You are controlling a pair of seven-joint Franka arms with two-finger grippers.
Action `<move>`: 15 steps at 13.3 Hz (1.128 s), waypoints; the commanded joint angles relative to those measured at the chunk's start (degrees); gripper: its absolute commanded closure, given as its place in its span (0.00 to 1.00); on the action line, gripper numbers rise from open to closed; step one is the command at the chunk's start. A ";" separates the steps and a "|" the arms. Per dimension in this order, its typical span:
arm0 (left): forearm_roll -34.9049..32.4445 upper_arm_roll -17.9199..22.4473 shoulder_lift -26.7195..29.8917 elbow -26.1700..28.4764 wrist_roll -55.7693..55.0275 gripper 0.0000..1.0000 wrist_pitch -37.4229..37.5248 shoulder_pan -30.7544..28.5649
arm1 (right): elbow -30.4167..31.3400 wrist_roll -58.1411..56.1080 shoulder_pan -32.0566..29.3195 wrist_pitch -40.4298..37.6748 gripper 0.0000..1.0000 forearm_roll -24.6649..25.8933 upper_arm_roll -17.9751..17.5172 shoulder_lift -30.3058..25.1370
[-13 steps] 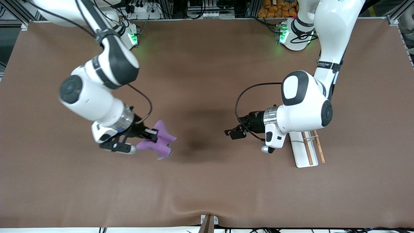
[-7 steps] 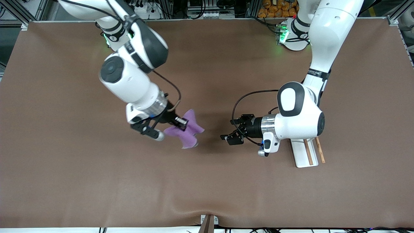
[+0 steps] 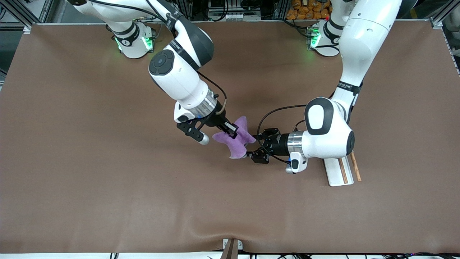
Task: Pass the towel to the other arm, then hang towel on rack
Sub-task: 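Grasp the towel with the left gripper, then open the right gripper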
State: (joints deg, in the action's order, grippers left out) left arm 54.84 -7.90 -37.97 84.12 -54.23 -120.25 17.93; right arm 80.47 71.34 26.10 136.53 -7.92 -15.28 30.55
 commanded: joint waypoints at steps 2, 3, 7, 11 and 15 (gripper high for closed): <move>-3.75 -0.01 1.50 -0.19 -6.41 0.16 3.07 -0.09 | -3.73 2.65 0.79 -0.12 1.00 -0.96 0.34 2.05; -4.73 -0.09 1.59 -0.19 -7.20 0.16 4.31 -0.18 | -4.35 3.62 0.79 -0.12 1.00 -0.96 0.34 2.40; -4.83 -0.18 2.64 -0.19 -9.75 0.40 5.99 -0.09 | -4.53 3.54 0.53 -0.12 1.00 -0.96 0.34 2.40; -4.83 -0.36 2.64 -0.45 -11.25 0.96 5.99 -0.35 | -4.53 3.46 0.35 -0.21 1.00 -0.96 0.34 2.40; -4.91 0.08 2.99 -0.63 -11.34 1.00 6.07 -0.79 | -4.53 3.37 0.18 -0.21 1.00 -0.96 0.34 2.32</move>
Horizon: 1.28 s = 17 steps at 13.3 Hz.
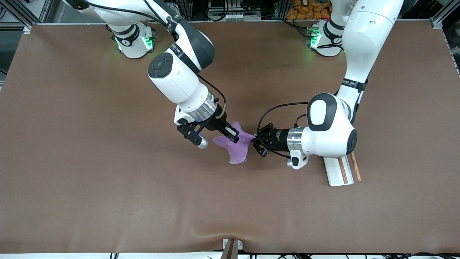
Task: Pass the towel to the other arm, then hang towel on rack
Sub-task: 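Grasp the towel with the left gripper, then open the right gripper, then carry the towel onto the wooden sticks while the right gripper withdraws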
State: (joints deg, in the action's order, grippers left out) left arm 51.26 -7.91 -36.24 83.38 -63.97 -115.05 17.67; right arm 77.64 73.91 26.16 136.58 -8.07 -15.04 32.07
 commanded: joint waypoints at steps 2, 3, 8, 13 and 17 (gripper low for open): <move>-2.56 0.00 3.09 0.12 -1.24 1.00 1.31 -2.19 | -1.70 0.80 -0.06 -0.35 1.00 -0.80 0.10 0.80; -4.75 0.00 4.23 0.03 -0.98 1.00 2.19 -2.37 | -1.70 0.80 -0.23 -0.44 1.00 -0.89 0.10 0.62; -15.92 -0.09 9.95 0.03 2.51 1.00 4.65 -6.23 | -1.70 0.54 -0.41 -0.70 0.00 -0.37 0.27 0.27; -25.92 0.00 13.20 0.03 14.37 1.00 7.29 -9.32 | -1.17 -3.13 -1.64 -1.14 0.00 -0.19 0.45 -0.25; -35.42 0.09 12.77 0.03 29.83 1.00 8.00 -9.41 | -1.17 -15.34 -5.58 -10.17 0.00 -0.19 0.45 -2.27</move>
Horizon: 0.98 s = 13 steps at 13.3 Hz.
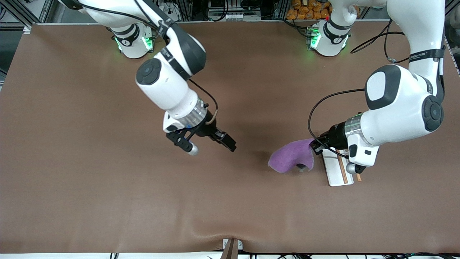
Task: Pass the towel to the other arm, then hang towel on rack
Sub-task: 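Carry the towel onto the wooden sticks while the right gripper withdraws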
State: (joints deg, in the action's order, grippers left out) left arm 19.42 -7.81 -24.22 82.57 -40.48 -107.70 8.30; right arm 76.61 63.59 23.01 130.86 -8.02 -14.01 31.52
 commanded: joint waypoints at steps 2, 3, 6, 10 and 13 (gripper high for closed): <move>-5.27 -0.02 -0.21 0.84 13.81 1.00 0.39 -1.70 | -0.14 -10.39 -4.63 -9.90 0.00 -0.24 -0.49 -2.77; -6.23 -0.02 -0.38 0.84 16.63 1.00 0.30 -1.97 | -0.06 -13.28 -5.94 -12.36 0.00 -0.24 -0.49 -3.30; -11.85 -0.10 -0.39 1.10 23.15 1.00 0.47 -4.59 | -0.06 -23.21 -10.43 -18.26 0.00 -0.15 -0.40 -4.36; -12.48 -0.10 -0.56 1.80 29.74 1.00 3.36 -10.22 | -0.06 -33.85 -15.26 -21.78 0.00 2.91 -0.31 -4.97; -12.48 -0.11 -0.56 3.20 33.88 1.00 4.51 -14.35 | 0.21 -44.22 -19.48 -24.59 0.00 3.54 -0.31 -5.06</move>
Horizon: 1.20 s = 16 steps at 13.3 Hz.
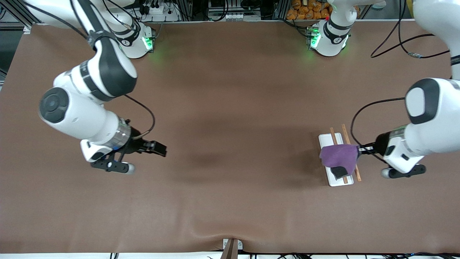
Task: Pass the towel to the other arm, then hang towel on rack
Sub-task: 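Carry the towel onto the wooden sticks while the right gripper withdraws, then open the left gripper to drape the towel over the sticks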
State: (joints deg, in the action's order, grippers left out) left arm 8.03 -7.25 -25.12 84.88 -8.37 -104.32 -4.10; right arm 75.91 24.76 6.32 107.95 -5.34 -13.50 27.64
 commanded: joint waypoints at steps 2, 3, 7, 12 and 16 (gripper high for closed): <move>-1.09 -0.66 -0.01 1.78 4.40 1.00 1.49 -4.68 | 2.47 -11.98 -6.04 -3.18 0.00 1.65 -0.82 -1.53; -1.09 -0.66 -0.88 1.78 6.42 1.00 1.49 -6.26 | 3.18 -14.88 -7.80 -4.06 0.00 2.00 -0.82 -1.53; -1.00 -0.66 -3.87 1.70 8.63 0.99 1.49 -9.61 | 6.52 -28.41 -14.83 -4.16 0.00 6.91 -0.82 -2.49; -1.26 -0.66 -3.71 0.91 9.60 0.00 1.49 -11.28 | 11.98 -36.19 -19.86 -11.41 0.00 8.94 -0.82 -12.06; -9.95 -1.27 -0.11 -1.46 12.49 0.00 1.49 -10.58 | 11.89 -36.18 -19.77 -20.40 0.00 8.94 -0.82 -18.57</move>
State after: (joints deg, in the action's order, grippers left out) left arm 1.84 -7.94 -28.24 83.78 2.06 -103.50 -14.90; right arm 84.64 -11.13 -12.81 89.27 2.48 -13.74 13.67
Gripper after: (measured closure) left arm 0.154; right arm 0.000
